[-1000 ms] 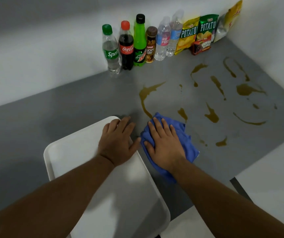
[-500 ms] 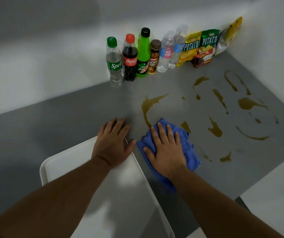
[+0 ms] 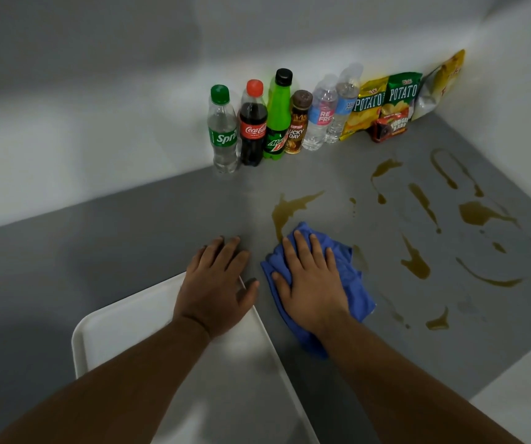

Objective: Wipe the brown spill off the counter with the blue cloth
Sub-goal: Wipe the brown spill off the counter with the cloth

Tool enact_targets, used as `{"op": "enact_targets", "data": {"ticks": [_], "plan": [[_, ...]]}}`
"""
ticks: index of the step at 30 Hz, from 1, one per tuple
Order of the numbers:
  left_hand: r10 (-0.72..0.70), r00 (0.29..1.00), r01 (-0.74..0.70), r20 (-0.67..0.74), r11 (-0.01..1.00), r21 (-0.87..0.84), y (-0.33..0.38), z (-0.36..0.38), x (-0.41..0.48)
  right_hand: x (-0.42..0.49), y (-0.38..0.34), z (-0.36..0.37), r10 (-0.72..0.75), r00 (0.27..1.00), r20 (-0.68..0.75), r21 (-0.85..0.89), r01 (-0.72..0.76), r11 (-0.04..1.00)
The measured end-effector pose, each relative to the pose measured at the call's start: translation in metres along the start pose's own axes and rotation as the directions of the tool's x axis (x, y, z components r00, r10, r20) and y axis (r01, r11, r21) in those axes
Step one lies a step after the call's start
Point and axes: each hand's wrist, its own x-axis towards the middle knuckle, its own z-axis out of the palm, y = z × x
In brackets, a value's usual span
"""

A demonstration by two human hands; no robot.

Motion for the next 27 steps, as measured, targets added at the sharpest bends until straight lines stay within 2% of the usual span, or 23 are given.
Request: {"op": "enact_targets", "data": {"ticks": [3, 5, 9, 13, 15, 18, 20, 23, 27], "plan": [[-0.006, 1.000, 0.005, -0.013, 1.000, -0.027, 0.000, -0.001, 0.001, -0.024, 0.017, 0.005, -0.168, 0.986, -0.007, 0.012, 0.168, 0.986], [-0.004, 0.999, 0.002, -0.049, 0.998, -0.055, -0.002, -0.001, 0.003, -0.029, 0.031, 0.004, -0.189, 0.982, -0.007, 0.018, 0.189, 0.982], [0.010, 0.997, -0.014, -0.079, 0.999, -0.046, -0.011, -0.003, 0.017, -0.004, 0.029, -0.003, -0.076, 0.997, -0.035, 0.013, 0.076, 0.997], [-0.037, 0.999, 0.036, 0.026, 0.999, 0.020, -0.018, -0.006, 0.037, 0.027, 0.002, -0.006, 0.040, 0.999, -0.006, 0.006, -0.040, 0.999], [-0.065, 0.996, 0.063, 0.054, 0.998, 0.029, -0.018, -0.006, 0.043, 0.024, -0.007, -0.003, -0.006, 1.000, -0.014, 0.015, 0.006, 1.000], [-0.081, 0.995, 0.080, 0.059, 0.996, 0.025, -0.018, -0.005, 0.042, 0.002, 0.002, 0.002, -0.160, 0.987, -0.018, 0.015, 0.160, 0.987], [-0.070, 0.996, 0.069, 0.055, 0.997, 0.021, -0.019, -0.004, 0.041, -0.006, 0.018, 0.003, -0.184, 0.983, -0.013, 0.009, 0.184, 0.983], [-0.055, 0.995, 0.051, 0.080, 0.998, 0.040, -0.021, -0.004, 0.041, 0.002, 0.031, -0.002, -0.108, 0.994, -0.031, 0.002, 0.108, 0.994], [-0.055, 0.994, 0.049, 0.095, 0.997, 0.061, -0.022, -0.002, 0.042, 0.040, 0.013, -0.008, 0.026, 0.999, -0.039, 0.004, -0.026, 1.000]]}}
